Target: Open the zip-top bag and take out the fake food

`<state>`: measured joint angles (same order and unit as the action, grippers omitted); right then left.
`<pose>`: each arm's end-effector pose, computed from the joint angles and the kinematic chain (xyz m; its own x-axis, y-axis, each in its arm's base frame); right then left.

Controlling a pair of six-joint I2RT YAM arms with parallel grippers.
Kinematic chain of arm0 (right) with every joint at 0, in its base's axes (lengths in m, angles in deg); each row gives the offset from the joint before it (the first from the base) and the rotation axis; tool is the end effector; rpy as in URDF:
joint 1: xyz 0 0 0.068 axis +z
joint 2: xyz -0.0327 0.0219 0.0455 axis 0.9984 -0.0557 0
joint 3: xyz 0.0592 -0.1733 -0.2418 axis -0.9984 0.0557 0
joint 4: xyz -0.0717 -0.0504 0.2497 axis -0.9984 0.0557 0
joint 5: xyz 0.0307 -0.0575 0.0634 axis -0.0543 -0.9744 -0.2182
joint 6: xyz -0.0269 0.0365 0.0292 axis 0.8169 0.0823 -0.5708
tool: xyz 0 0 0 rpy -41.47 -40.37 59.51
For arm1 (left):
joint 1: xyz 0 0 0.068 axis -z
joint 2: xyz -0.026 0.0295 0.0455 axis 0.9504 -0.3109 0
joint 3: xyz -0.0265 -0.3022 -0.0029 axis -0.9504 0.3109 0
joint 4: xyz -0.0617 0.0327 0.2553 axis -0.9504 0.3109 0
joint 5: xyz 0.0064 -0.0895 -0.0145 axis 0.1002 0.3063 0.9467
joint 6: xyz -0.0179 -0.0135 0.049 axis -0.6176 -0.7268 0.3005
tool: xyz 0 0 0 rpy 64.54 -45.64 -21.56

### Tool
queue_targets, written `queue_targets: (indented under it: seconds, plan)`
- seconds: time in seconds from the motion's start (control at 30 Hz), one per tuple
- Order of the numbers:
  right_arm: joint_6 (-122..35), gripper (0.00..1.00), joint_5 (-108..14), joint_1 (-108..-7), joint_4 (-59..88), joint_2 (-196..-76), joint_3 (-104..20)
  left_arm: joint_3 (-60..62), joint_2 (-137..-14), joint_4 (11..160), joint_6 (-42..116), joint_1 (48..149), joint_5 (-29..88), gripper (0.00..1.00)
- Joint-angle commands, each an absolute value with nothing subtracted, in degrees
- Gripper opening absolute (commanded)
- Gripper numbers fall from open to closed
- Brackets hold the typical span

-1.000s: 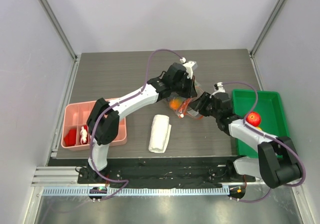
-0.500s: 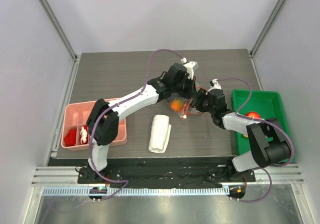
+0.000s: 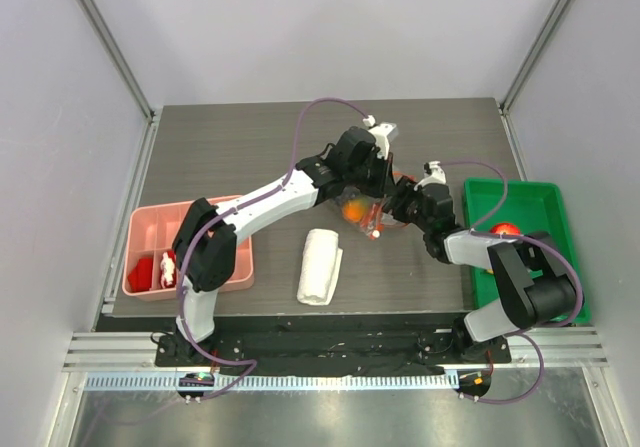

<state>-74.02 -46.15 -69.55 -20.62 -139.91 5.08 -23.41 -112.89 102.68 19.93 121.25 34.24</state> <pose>0.2692 0.0889 0.1939 -0.5352 0.4627 -0.7067 -0.1174 0.7877 0.6047 0.3070 -0.3701 0.3214 -0.7076 0.1104 -0.6979 0.6005 0.6145 -0.5117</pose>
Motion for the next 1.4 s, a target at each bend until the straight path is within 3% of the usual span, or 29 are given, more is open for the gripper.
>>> queue_targets:
  seconds: [0.0,0.4,0.8,0.87,0.97,1.17,1.37]
  plan:
    - [-87.19,0.63,-45.68,-69.14,-34.68,-136.41,9.57,-25.84,-110.07,101.15,19.53,122.42,35.66,0.00]
    - [-97.93,0.78,-47.44,-68.97,-33.21,-135.51,10.30,-26.11,-110.25,100.98,19.18,122.68,36.28,0.00]
    - [-101.01,0.79,-46.73,-68.09,-36.36,-147.83,3.44,-26.03,-110.43,101.50,19.70,125.41,35.67,0.00]
    - [-100.40,0.66,-47.08,-68.09,-36.11,-148.01,3.36,-25.32,-110.25,101.50,19.79,125.41,35.14,0.00]
    - [-99.35,0.36,-46.73,-68.18,-34.80,-146.53,3.35,-24.27,-109.63,101.59,20.58,125.41,32.25,0.00]
    - [-94.61,0.12,-48.57,-68.09,-21.36,-136.09,3.18,-23.57,-109.90,102.38,20.67,123.74,28.73,0.00]
    - [-87.93,0.01,-51.47,-68.18,-4.58,-125.70,0.90,-21.81,-108.76,102.03,20.85,119.97,27.58,0.00]
